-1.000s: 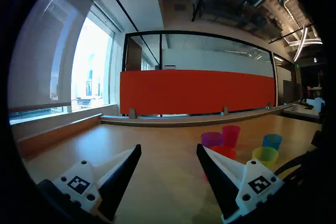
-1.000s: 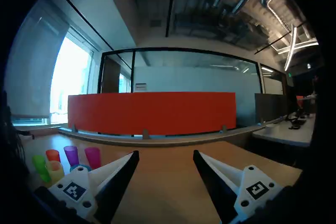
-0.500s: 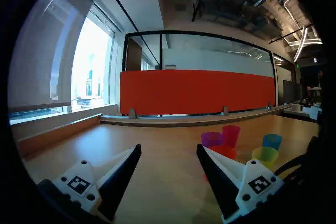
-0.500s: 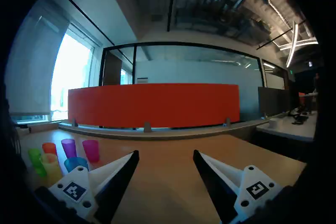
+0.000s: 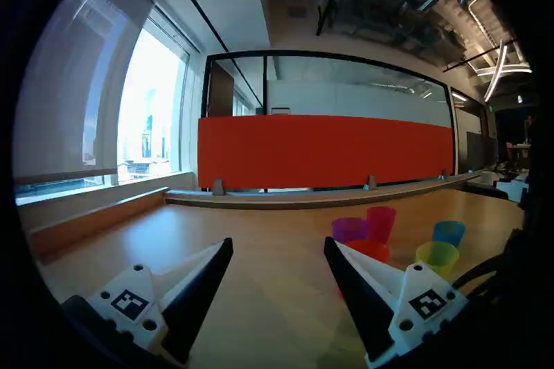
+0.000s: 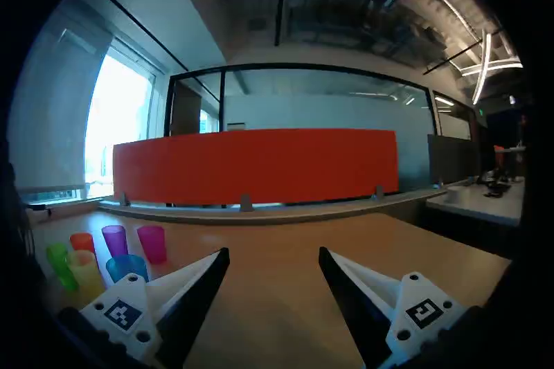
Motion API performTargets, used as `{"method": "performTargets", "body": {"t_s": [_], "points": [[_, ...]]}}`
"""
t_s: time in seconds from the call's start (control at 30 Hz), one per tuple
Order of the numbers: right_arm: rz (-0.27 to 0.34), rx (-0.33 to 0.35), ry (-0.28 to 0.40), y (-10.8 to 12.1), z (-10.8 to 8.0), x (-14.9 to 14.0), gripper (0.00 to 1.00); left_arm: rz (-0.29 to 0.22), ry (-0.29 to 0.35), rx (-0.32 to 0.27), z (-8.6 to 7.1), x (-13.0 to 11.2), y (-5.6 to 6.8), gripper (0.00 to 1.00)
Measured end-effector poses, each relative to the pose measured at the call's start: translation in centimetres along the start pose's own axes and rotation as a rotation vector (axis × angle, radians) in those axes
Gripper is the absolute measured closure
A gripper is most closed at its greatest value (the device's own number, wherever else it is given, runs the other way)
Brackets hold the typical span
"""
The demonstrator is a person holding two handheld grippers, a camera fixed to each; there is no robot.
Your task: Pour water
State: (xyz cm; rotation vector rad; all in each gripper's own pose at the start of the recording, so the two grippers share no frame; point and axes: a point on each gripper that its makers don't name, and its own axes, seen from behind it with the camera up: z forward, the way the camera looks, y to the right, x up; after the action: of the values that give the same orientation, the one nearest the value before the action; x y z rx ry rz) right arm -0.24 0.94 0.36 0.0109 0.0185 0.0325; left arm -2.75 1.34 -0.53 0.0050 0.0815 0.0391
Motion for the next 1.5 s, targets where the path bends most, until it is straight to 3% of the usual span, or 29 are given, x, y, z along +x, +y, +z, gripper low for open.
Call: {"method": "performTargets", "body": {"t_s": [0.5, 1.5], "points": [[-0.032, -0.008, -0.015, -0.36, 0.11, -0.30, 0.00, 0.000, 0.000, 0.000, 0.04, 0.04, -0.02, 0.02], [-0.032, -0.006, -0.017, -0.58, -0.04, -0.14, 0.00, 0.000, 0.000, 0.000, 0.00, 0.05, -0.06, 0.02]]}}
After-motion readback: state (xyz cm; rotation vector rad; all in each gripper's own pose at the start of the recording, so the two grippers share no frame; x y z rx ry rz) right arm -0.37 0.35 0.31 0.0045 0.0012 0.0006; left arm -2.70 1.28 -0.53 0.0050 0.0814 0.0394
